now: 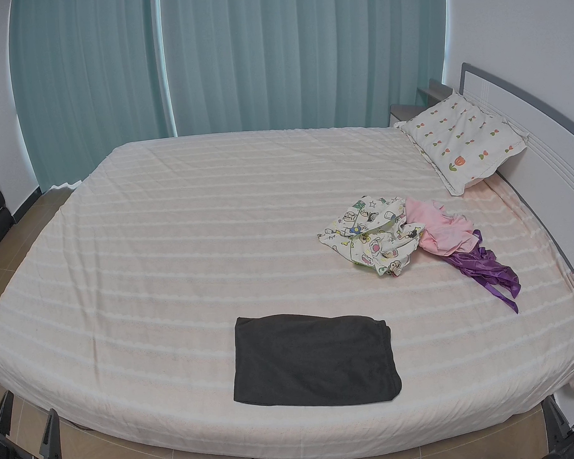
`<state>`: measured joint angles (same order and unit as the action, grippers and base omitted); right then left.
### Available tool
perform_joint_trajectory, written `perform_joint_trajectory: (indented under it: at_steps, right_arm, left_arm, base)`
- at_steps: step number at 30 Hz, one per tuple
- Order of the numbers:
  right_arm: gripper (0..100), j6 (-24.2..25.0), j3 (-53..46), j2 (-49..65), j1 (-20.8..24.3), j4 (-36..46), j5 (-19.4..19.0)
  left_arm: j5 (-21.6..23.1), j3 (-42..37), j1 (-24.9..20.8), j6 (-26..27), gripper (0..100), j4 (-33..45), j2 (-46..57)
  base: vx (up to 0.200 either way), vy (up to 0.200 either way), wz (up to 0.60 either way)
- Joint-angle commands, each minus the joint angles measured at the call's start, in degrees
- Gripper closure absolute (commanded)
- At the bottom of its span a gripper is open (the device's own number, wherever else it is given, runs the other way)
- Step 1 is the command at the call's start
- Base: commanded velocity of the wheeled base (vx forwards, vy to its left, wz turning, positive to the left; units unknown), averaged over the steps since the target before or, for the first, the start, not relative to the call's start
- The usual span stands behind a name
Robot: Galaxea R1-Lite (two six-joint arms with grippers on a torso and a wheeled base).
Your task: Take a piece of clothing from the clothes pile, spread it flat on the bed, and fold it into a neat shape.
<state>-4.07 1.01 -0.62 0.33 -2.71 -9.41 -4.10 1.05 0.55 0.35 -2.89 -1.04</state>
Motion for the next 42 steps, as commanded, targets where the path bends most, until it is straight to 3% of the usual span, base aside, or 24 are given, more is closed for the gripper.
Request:
perform_joint_trajectory:
  at_steps: [1,3,8,12,14,16,18,19,20,29,42]
  right_arm:
    - [0,1.1,0.8,0.5,-0.1,3.9,11.3]
    - [0,2.5,0.8,0.5,-0.2,4.0,13.0]
    - [0,5.8,0.4,0.5,-0.3,4.4,12.6]
    - [0,3.6,-0.6,0.5,-0.3,3.8,10.4]
    - [0,3.6,-0.7,0.5,-0.3,3.4,10.1]
    - [0,3.5,-0.7,0.5,-0.3,3.4,10.0]
    - [0,3.7,-0.7,0.6,-0.3,3.3,10.1]
    - [0,3.7,-0.7,0.6,-0.3,3.3,10.1]
    - [0,3.8,-0.7,0.6,-0.3,3.2,10.1]
    - [0,3.5,-0.7,0.6,-0.3,3.1,10.1]
    - [0,3.8,-0.7,0.6,-0.3,3.2,10.1]
  left_arm:
    - [0.1,-0.8,-0.1,-0.3,0,0.1,-0.5]
    - [1.5,-0.9,-0.5,-0.3,0,-0.3,0.8]
    - [5.9,-1.0,-0.5,-5.1,0,-0.5,1.0]
    - [7.3,-0.6,-0.5,-5.7,0,-0.2,1.0]
    - [12.2,-0.6,-0.5,-7.3,0,-0.5,1.0]
    - [13.5,-0.9,-0.5,-5.7,0,-0.5,1.0]
    - [11.5,-1.0,-0.5,0.9,0,-0.3,1.0]
    - [11.5,-1.0,-0.5,0.9,0,-0.3,1.0]
    - [10.8,-1.0,-0.5,5.4,0,-0.3,1.0]
    - [8.1,-0.9,-0.5,0.0,0,3.4,1.0]
    - [7.3,-0.9,-0.5,-0.1,0,3.4,1.0]
  base:
    - [0.000,0.000,0.00]
    - [0.000,0.000,0.00]
    - [0.000,0.000,0.00]
    - [0.000,0.000,0.00]
    - [0.000,0.000,0.00]
    - [0.000,0.000,0.00]
    - [0.000,0.000,0.00]
    - [0.000,0.000,0.00]
    - [0.000,0.000,0.00]
    - [0.000,0.000,0.00]
    - [0.000,0.000,0.00]
